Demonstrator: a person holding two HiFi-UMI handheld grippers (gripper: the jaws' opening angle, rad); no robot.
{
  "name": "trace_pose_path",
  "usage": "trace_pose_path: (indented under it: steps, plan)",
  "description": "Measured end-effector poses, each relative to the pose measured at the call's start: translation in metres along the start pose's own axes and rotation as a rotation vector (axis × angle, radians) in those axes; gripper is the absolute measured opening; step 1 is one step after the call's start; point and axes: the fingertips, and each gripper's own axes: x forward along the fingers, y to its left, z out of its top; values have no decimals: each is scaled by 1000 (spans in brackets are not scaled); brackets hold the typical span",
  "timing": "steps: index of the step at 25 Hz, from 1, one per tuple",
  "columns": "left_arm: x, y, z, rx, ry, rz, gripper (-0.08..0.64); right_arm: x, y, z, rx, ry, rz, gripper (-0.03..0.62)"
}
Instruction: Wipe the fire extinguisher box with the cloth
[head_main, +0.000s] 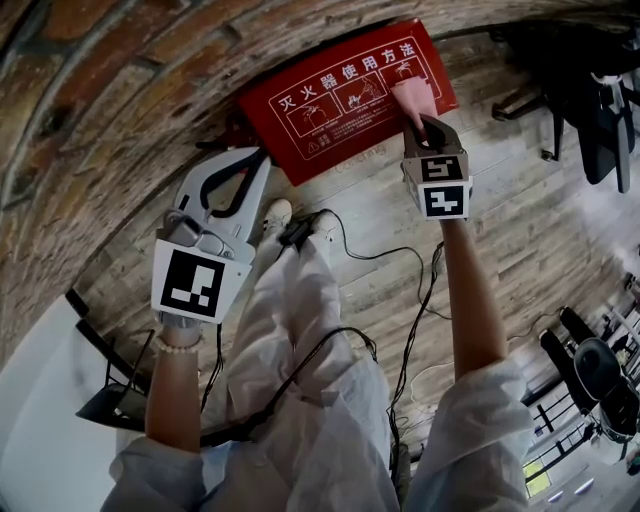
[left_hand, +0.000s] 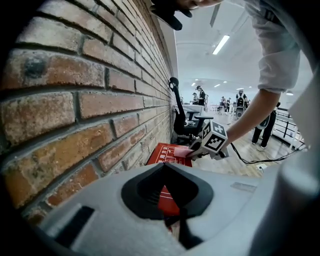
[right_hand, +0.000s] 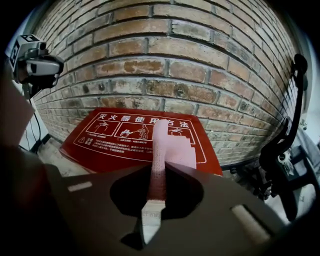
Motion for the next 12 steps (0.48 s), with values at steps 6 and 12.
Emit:
trace_pose_path:
  steps: [6,12]
  plan:
    - [-4,2,-1,-4,-8,1,-2,-1,39,6,-3,-31,52,20]
    - [-9,6,-4,-6,-11,6,-2,-2,83,10,-6,-54,123,20]
